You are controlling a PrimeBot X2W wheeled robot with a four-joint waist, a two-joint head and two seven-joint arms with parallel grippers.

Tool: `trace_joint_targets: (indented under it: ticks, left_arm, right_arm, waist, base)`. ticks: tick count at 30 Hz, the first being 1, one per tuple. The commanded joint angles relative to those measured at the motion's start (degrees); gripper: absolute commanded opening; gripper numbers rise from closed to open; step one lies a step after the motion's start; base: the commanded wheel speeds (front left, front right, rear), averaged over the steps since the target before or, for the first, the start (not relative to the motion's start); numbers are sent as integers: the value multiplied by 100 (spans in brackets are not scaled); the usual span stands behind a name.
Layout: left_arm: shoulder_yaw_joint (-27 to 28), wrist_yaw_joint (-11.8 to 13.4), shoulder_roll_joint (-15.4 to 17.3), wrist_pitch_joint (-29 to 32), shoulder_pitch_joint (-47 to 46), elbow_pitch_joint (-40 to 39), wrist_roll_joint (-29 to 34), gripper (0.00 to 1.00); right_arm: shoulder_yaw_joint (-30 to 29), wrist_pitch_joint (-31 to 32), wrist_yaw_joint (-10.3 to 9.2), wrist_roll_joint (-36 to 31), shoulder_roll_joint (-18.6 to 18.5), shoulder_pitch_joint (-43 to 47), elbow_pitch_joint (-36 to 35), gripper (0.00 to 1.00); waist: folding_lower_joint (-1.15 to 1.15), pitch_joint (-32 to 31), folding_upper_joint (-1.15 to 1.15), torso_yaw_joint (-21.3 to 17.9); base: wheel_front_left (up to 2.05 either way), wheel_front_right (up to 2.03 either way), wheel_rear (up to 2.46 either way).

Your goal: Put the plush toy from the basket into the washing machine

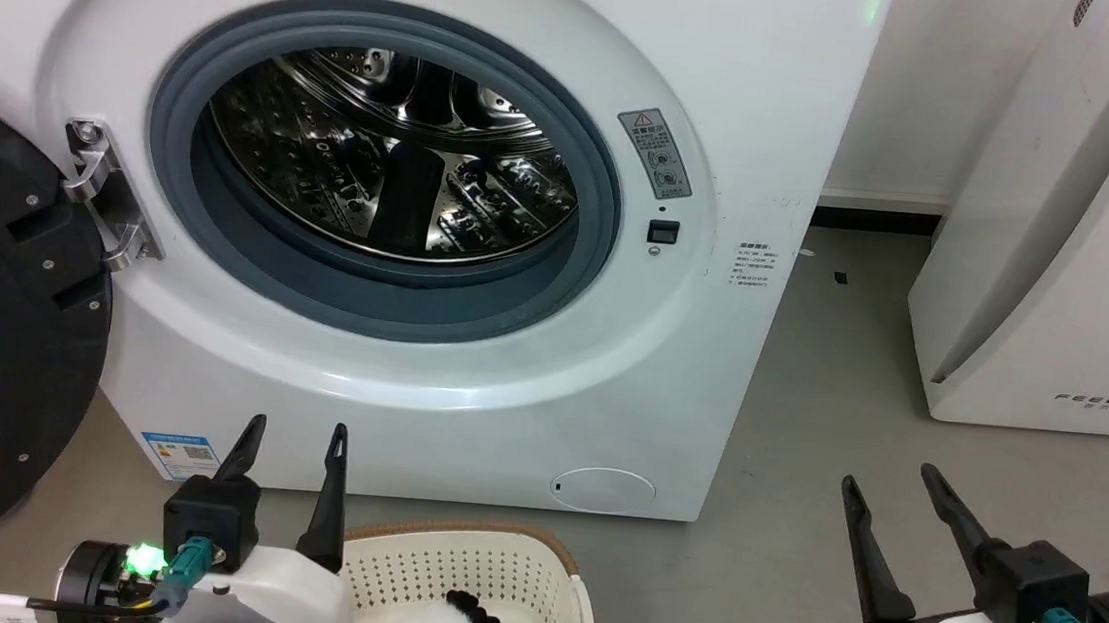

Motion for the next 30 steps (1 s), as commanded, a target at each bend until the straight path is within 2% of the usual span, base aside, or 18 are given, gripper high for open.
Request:
trace_joint_targets:
  ticks: [1,16,30]
  left_arm:
    - [-29,15,0,-60,-7,32,-44,100]
    - [-212,-10,1,-207,-109,415,-235,100]
    - [-438,-65,2,-397,-384,1172,-394,100]
  right_arm:
    - [-22,-60,-1,11,1,14,-21,100]
    - [-42,-238,-1,34,1,-21,-130,100]
    - [-1,-406,-2,-57,2,-126,-243,100]
  waist:
    - [-1,3,0,-1]
    - [-1,191,0,-17]
    - [-1,576,0,-72]
  base:
    - [0,0,0]
    - [0,0,0]
    - [0,0,0]
